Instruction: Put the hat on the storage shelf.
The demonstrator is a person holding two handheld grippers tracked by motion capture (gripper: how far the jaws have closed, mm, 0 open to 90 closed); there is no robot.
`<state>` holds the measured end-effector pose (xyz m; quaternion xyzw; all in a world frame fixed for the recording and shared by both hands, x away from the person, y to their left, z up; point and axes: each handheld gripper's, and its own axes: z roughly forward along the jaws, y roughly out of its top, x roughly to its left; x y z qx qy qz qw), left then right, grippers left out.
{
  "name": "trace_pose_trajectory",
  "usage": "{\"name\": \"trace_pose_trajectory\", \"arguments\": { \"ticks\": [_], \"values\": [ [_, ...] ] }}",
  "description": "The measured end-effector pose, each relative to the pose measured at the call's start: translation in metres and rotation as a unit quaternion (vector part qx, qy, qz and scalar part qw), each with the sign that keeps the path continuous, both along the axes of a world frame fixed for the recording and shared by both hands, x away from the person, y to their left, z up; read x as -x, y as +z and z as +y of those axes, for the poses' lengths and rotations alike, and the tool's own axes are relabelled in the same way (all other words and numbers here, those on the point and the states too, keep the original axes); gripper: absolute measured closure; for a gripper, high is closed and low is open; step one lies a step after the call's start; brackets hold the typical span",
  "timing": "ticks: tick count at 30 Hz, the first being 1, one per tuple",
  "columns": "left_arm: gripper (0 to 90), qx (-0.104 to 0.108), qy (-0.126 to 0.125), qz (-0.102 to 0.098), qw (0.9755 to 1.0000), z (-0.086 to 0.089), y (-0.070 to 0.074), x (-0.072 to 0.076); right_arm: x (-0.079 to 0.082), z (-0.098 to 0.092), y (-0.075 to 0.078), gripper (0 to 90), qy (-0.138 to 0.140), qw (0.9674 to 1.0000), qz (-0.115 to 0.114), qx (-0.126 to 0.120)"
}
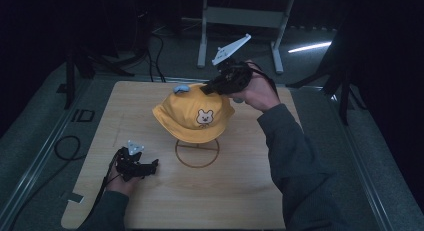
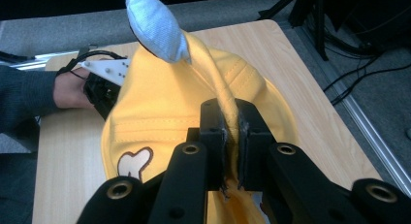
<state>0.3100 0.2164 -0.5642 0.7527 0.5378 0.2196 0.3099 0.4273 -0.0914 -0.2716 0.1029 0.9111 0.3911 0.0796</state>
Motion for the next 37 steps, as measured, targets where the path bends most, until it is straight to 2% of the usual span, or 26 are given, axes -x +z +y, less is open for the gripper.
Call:
{"name": "trace_pose_trajectory", "arguments": {
  "ticks": [11,13,15,17,18,20,22,30,37],
  "values": [
    [10.2,0.000,0.000,-0.001,1.0000,0.000,0.000,0.000,0.002,0.014,-0.013,80.7,0.011,0.9996,0.005,0.024],
    [10.1,0.000,0.000,-0.001,1.0000,0.000,0.000,0.000,0.001,0.015,-0.014,76.8,0.011,0.9996,0.006,0.025],
    [10.2,0.000,0.000,-0.001,1.0000,0.000,0.000,0.000,0.001,0.015,-0.013,65.2,0.007,0.9997,0.007,0.021],
    [10.2,0.000,0.000,-0.001,1.0000,0.000,0.000,0.000,0.001,0.014,-0.012,49.8,0.005,0.9998,0.001,0.020],
    [10.2,0.000,0.000,0.000,1.0000,0.000,0.000,0.000,0.002,0.014,-0.012,38.3,-0.010,0.9996,-0.012,0.022],
    [10.2,0.000,0.001,0.000,1.0000,0.000,0.000,0.000,0.003,0.012,-0.011,25.1,-0.037,0.9986,-0.032,0.021],
    [10.2,0.000,0.001,0.000,1.0000,0.000,0.000,0.000,0.002,0.009,-0.008,18.4,-0.051,0.9979,-0.037,0.013],
    [10.1,-0.001,0.000,0.000,1.0000,0.000,0.000,0.000,0.002,-0.008,0.006,16.0,-0.067,0.9969,-0.024,-0.033],
    [10.1,0.000,0.001,0.000,1.0000,0.000,0.000,0.000,0.006,-0.016,0.012,16.1,-0.065,0.9967,-0.029,-0.038]
  ]
}}
